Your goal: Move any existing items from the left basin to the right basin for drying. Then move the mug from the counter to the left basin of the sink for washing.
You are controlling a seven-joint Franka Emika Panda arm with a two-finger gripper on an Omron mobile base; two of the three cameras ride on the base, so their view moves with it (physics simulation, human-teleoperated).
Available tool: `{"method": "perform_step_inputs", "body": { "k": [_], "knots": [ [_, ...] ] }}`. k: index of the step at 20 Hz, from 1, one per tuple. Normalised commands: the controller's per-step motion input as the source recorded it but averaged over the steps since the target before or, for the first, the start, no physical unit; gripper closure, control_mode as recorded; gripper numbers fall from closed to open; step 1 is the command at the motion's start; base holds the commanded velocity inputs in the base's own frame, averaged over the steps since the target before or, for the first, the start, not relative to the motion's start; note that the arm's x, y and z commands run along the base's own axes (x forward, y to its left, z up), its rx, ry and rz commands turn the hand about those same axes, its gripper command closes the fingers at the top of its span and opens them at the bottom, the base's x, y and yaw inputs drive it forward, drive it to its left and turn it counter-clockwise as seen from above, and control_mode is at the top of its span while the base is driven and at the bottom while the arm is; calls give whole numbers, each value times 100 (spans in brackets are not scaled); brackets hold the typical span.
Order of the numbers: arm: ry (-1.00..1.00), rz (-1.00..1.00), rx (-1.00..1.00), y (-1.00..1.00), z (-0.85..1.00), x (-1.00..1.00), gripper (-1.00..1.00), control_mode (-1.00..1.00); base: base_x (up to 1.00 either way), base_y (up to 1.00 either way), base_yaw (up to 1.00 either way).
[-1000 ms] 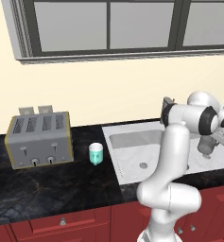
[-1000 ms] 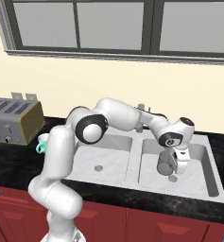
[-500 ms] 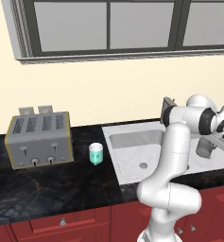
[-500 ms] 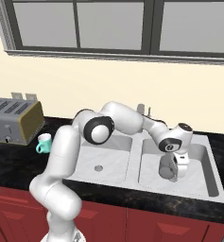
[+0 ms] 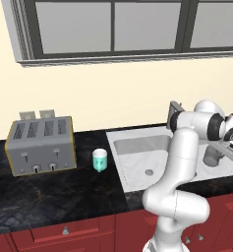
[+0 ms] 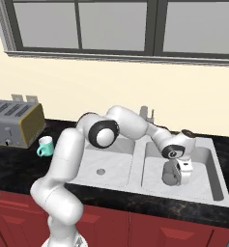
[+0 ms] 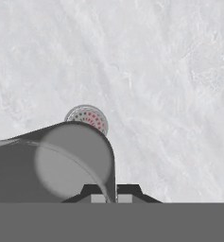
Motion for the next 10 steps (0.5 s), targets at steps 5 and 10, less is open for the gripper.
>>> {"method": "perform_step_inputs", "body": {
  "k": [5,10],
  "knots": [
    [0,0,0,0,-17,1,100,-100,0,0,0],
    [0,0,0,0,-13,1,100,-100,0,0,0]
  ]
}}
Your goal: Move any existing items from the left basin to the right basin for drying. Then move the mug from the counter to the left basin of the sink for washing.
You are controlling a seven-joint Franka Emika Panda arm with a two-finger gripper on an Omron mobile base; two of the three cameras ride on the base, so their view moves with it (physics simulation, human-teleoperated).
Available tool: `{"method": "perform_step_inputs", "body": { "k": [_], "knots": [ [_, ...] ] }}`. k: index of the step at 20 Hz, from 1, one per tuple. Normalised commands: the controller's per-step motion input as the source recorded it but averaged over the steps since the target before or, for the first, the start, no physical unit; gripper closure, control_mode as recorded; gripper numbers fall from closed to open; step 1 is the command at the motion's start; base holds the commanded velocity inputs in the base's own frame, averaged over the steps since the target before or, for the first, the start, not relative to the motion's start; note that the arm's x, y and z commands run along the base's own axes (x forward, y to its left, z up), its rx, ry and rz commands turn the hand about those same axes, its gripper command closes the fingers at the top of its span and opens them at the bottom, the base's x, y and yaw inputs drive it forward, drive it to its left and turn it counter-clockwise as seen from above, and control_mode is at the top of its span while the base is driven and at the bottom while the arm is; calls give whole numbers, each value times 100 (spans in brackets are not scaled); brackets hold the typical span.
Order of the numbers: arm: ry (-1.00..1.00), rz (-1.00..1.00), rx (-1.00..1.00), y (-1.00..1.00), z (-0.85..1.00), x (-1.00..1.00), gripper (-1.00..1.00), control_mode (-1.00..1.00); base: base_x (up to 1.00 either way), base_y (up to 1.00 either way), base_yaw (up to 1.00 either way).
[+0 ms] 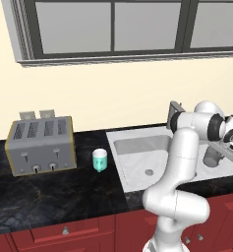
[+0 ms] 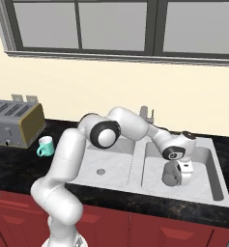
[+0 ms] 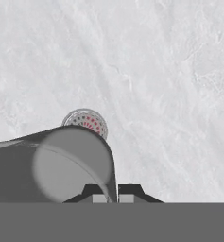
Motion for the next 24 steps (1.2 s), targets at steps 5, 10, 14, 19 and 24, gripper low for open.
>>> {"method": "perform_step_inputs", "body": {
  "k": [5,10,14,19,24],
  "knots": [
    [1,0,0,0,-9,5,-100,-100,0,0,0],
    [0,0,0,1,7,0,-100,-100,0,0,0],
    [-1,0,-1,10,34,-1,-100,-100,0,0,0],
    [0,0,-1,8,38,0,-100,-100,0,0,0],
    [0,0,0,5,37,0,-100,-100,0,0,0]
  ]
}}
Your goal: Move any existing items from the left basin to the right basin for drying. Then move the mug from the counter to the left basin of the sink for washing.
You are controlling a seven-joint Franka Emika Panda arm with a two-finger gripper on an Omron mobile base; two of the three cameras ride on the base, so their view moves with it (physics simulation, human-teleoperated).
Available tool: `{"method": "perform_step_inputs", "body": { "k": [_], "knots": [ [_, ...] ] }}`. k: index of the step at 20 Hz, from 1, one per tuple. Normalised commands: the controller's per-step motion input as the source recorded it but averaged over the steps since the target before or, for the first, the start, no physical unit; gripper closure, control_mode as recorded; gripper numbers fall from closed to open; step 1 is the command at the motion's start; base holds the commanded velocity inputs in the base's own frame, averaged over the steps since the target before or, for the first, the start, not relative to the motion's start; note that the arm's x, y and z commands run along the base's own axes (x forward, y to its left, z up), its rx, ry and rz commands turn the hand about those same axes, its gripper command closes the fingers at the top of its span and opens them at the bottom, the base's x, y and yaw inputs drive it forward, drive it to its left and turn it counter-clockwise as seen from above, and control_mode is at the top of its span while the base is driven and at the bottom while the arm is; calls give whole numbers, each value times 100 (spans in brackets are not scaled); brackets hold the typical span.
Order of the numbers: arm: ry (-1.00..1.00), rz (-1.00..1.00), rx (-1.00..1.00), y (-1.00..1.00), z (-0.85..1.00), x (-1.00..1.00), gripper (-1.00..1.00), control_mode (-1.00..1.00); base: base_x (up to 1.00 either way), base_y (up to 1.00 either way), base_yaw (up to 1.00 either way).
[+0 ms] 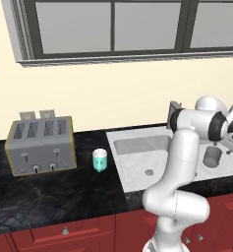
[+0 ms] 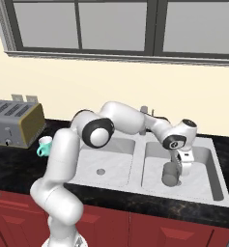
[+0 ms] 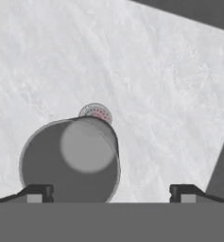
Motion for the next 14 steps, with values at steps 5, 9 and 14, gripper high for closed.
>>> {"method": "perform_step_inputs", "body": {
  "k": [5,9,14],
  "knots": [
    [0,0,0,2,41,-1,-100,-100,0,0,0],
    [0,0,-1,1,45,0,-100,-100,0,0,0],
    [0,0,-2,3,42,-3,-100,-100,0,0,0]
  ]
}}
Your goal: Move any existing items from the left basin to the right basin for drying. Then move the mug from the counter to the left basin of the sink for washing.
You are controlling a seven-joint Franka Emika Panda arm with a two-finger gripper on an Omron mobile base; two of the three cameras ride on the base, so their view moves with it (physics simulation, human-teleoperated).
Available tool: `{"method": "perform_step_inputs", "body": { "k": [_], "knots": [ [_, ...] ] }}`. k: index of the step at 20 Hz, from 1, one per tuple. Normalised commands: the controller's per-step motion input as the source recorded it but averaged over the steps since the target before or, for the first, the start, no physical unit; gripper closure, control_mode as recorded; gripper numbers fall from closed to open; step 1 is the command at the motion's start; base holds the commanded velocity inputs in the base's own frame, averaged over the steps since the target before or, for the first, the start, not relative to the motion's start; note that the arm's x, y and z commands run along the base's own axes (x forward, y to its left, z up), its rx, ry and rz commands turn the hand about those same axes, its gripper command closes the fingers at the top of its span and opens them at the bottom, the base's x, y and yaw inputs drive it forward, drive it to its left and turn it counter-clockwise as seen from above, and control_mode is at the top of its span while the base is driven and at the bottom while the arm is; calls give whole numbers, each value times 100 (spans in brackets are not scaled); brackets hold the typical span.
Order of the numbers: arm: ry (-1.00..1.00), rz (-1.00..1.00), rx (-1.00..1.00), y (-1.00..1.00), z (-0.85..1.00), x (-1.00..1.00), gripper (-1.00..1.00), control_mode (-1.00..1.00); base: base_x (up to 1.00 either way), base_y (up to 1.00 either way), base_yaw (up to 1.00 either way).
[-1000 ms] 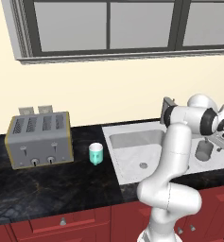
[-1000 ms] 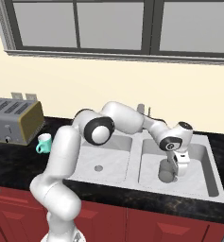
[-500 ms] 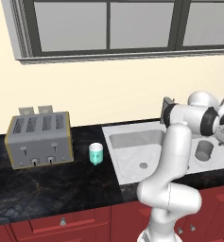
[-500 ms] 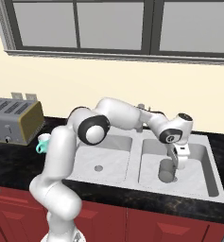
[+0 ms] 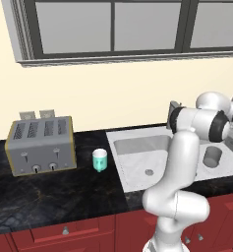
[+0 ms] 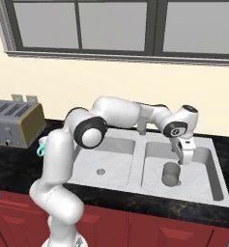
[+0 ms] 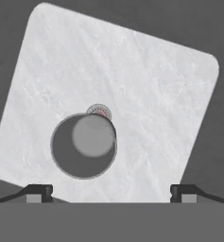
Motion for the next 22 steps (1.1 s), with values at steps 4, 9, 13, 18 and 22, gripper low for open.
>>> {"method": "perform_step_inputs", "body": {
  "k": [4,9,13,18,22],
  "knots": [
    [0,0,-5,7,34,-3,-100,-100,0,0,0],
    [0,0,-6,9,25,-9,-100,-100,0,0,0],
    [0,0,-7,9,21,-16,-100,-100,0,0,0],
    [0,0,-4,8,22,-22,-100,-100,0,0,0],
    [0,0,-2,10,33,-26,-100,-100,0,0,0]
  ]
}}
